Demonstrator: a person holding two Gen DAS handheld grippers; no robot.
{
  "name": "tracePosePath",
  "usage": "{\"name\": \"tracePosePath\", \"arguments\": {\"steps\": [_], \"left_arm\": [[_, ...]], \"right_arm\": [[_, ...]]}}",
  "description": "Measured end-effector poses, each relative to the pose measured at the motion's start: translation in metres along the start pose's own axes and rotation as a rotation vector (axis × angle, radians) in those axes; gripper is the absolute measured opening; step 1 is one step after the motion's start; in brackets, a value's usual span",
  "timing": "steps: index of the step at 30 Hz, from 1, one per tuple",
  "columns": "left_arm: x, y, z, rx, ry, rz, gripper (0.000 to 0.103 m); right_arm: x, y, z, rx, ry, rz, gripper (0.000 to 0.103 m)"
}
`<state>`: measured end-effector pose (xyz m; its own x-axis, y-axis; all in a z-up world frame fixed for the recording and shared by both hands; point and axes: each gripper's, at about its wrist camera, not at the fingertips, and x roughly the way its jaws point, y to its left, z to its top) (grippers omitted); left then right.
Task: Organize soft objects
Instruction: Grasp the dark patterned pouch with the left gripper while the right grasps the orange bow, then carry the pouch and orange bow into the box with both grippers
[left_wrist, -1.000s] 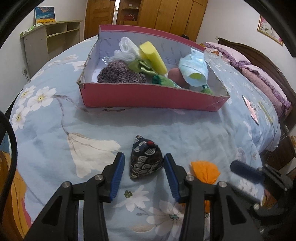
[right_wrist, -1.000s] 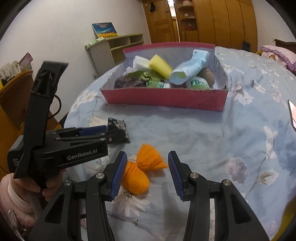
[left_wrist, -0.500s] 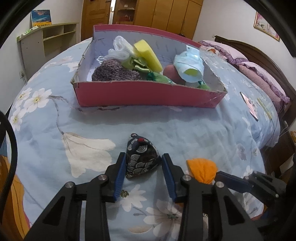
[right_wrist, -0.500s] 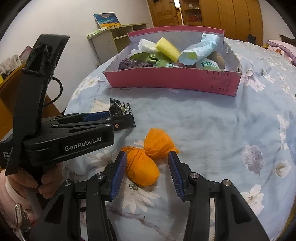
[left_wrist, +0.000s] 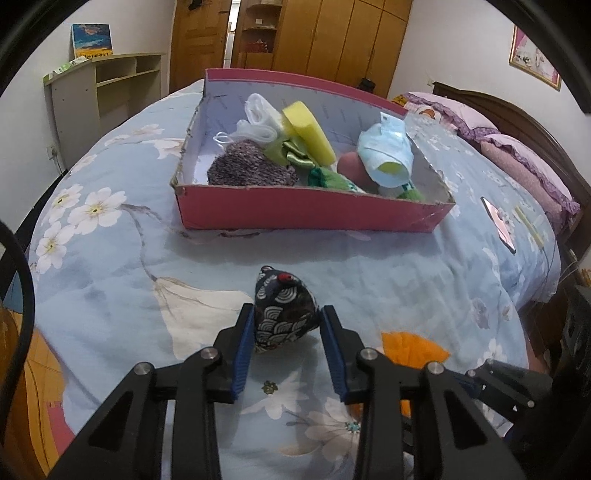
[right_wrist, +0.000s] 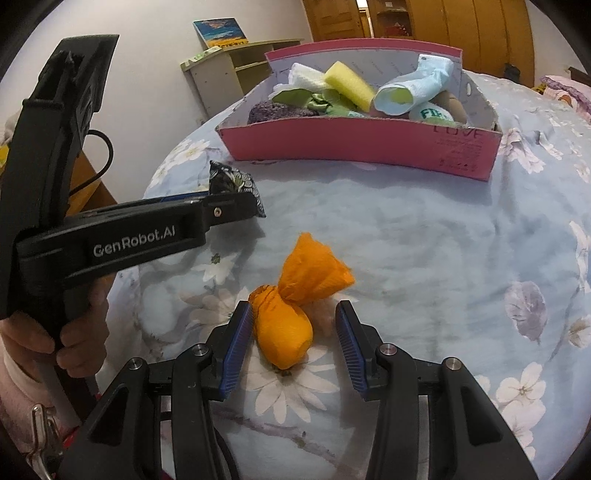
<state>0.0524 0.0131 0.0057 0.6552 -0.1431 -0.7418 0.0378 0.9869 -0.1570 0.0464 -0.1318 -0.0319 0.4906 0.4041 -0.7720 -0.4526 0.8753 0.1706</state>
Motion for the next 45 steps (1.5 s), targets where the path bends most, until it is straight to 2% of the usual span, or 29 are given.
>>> {"name": "tracePosePath", "arguments": {"steps": [1,5,8,30,38,45], "left_arm": [[0.000,0.000,0.000,-0.001,0.001,0.001,0.037],[-0.001,0.002,0.000,-0.002,-0.002,0.005,0.037],[-0.004,0.002,0.000,-0.003,-0.007,0.004,0.037],[-0.014,0.003,0.015,-0.009,-0.036,-0.002,0.037],[-0.018,0.000,0.045,0.003,-0.069,-0.002,0.037],[-0.018,-0.004,0.078,0.025,-0.112,0.013,0.037]], "right_arm": [[0.000,0.000,0.000,0.003,0.003,0.009,0.047],[-0.002,-0.001,-0.001,0.012,-0.004,0.032,0.032],[-0.006,-0.002,-0.002,0.013,-0.017,0.033,0.031],[-0.032,-0.019,0.014,0.009,-0.115,-0.035,0.030],[-0.041,-0.027,0.035,-0.001,-0.137,-0.048,0.030],[-0.048,-0.029,0.069,-0.047,-0.173,-0.066,0.030]]}}
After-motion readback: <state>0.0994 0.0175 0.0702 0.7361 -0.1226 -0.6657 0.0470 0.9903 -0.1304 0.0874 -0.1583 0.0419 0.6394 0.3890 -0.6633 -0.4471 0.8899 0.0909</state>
